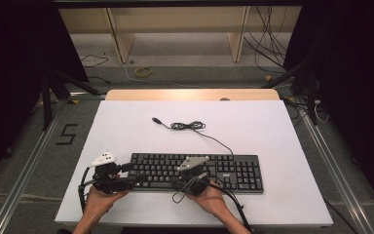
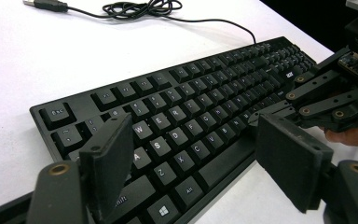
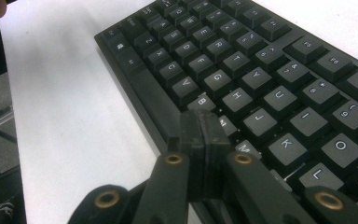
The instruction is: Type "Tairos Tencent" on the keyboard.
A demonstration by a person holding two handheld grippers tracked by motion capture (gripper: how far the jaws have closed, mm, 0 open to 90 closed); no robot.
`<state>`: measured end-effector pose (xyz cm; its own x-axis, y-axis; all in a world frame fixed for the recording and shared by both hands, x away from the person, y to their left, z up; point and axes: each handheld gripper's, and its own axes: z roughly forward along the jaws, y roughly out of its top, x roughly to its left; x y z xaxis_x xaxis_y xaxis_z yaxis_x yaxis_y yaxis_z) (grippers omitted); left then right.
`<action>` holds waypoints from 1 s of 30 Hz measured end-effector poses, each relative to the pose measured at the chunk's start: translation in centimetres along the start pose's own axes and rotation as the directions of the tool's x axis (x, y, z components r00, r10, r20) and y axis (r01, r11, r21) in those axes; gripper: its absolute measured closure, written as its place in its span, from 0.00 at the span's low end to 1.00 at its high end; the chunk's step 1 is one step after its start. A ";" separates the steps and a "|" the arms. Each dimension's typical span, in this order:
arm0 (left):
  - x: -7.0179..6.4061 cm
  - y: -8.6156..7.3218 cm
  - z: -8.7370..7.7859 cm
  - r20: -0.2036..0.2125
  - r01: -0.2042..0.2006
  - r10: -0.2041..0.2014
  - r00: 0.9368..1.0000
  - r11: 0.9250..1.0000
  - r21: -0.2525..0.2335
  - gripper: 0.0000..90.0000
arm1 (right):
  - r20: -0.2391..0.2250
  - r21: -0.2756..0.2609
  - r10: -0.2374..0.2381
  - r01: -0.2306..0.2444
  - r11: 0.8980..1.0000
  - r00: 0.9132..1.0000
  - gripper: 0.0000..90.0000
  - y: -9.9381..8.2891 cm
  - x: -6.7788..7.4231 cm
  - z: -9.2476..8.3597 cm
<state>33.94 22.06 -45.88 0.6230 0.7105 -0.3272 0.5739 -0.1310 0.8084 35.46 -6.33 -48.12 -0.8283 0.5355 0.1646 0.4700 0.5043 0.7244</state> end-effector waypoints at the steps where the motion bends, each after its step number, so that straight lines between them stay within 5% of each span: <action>1: 0.0 0.0 0.0 0.000 0.000 0.000 1.000 1.000 0.000 0.31 | 0.001 0.001 0.001 -0.001 1.000 1.000 1.00 0.0 0.0 0.0; 15: 0.1 0.0 0.1 -0.003 -0.002 0.002 1.000 1.000 0.007 0.31 | 0.004 0.014 0.000 0.000 1.000 1.000 1.00 -0.1 0.0 0.2; 30: 0.3 -0.1 0.1 -0.019 0.001 -0.001 1.000 1.000 0.012 0.31 | -0.008 -0.059 0.014 -0.014 0.998 1.000 0.95 0.5 -0.2 -1.1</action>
<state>34.15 22.21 -46.10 0.6119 0.7240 -0.3185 0.5809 -0.1380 0.8022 35.48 -6.93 -47.07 -0.8244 0.5367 0.1799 0.4626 0.4557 0.7605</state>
